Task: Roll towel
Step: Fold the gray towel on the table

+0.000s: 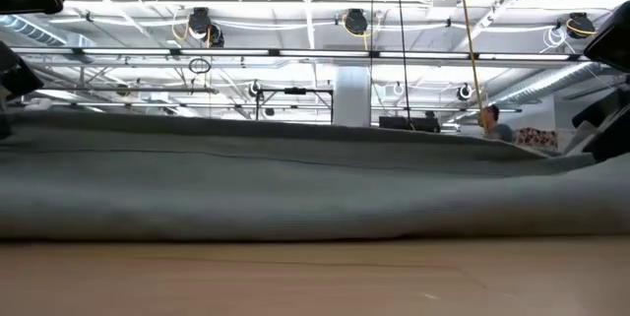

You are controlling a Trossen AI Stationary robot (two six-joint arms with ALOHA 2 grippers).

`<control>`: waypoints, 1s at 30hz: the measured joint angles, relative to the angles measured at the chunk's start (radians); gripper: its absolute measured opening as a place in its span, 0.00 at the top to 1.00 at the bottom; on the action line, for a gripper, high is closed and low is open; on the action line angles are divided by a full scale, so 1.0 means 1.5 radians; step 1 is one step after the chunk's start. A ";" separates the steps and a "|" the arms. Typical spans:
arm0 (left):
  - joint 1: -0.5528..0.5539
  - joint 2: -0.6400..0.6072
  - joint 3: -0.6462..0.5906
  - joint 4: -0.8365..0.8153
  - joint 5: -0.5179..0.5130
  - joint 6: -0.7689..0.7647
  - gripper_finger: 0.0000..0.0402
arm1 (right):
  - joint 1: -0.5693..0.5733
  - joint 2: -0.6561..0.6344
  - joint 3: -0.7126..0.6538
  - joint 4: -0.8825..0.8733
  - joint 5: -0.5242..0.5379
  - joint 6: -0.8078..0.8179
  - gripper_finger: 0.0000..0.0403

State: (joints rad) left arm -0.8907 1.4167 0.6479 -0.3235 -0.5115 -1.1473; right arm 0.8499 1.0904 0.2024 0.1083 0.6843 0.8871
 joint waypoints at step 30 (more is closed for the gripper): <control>0.001 0.017 0.000 0.028 -0.028 -0.035 0.58 | -0.021 0.000 0.000 -0.093 0.013 0.120 0.68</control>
State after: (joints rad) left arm -0.8898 1.4418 0.6479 -0.2817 -0.5541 -1.1995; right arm 0.8177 1.0908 0.2020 -0.0307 0.7044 1.0664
